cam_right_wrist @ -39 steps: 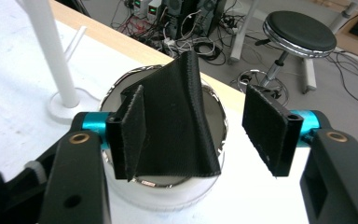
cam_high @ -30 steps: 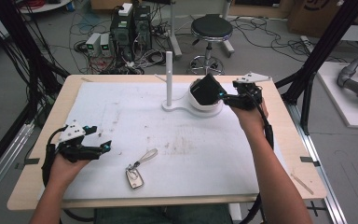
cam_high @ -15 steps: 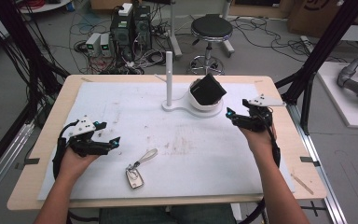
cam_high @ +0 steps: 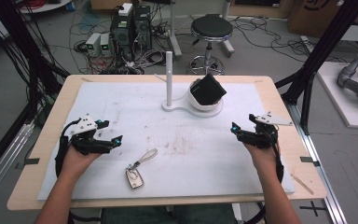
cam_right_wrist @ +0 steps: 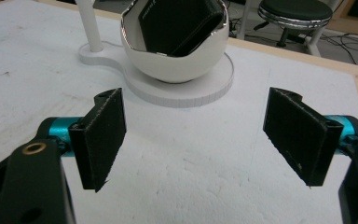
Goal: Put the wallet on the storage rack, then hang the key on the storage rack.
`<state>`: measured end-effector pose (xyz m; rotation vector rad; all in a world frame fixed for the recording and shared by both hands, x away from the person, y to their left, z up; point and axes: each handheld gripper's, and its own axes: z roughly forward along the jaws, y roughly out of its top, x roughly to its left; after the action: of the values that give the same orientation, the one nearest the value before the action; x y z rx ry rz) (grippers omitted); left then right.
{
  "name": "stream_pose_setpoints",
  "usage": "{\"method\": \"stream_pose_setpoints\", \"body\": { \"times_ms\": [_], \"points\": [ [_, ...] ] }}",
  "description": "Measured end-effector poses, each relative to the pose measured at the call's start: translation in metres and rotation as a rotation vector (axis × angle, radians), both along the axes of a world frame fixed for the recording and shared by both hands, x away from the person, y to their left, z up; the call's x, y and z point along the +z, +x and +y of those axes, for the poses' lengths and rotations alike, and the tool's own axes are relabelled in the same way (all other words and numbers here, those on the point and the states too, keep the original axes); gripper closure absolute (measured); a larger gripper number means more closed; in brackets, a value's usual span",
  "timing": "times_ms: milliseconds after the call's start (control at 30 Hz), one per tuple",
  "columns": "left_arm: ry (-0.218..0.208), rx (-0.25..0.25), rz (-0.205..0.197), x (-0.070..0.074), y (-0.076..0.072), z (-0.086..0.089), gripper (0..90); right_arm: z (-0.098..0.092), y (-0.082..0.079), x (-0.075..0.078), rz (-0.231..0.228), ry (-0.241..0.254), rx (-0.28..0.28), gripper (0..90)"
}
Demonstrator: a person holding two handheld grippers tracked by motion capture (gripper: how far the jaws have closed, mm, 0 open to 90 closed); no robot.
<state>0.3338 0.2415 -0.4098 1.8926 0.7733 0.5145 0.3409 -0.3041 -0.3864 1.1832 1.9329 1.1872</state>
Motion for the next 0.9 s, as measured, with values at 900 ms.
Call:
{"method": "stream_pose_setpoints", "body": {
  "times_ms": [900],
  "points": [
    [0.009, -0.042, 0.020, -0.002, 0.000, -0.009, 17.7, -0.004, 0.000, -0.013, 0.005, -0.017, -0.010, 19.5]
  ]
}}
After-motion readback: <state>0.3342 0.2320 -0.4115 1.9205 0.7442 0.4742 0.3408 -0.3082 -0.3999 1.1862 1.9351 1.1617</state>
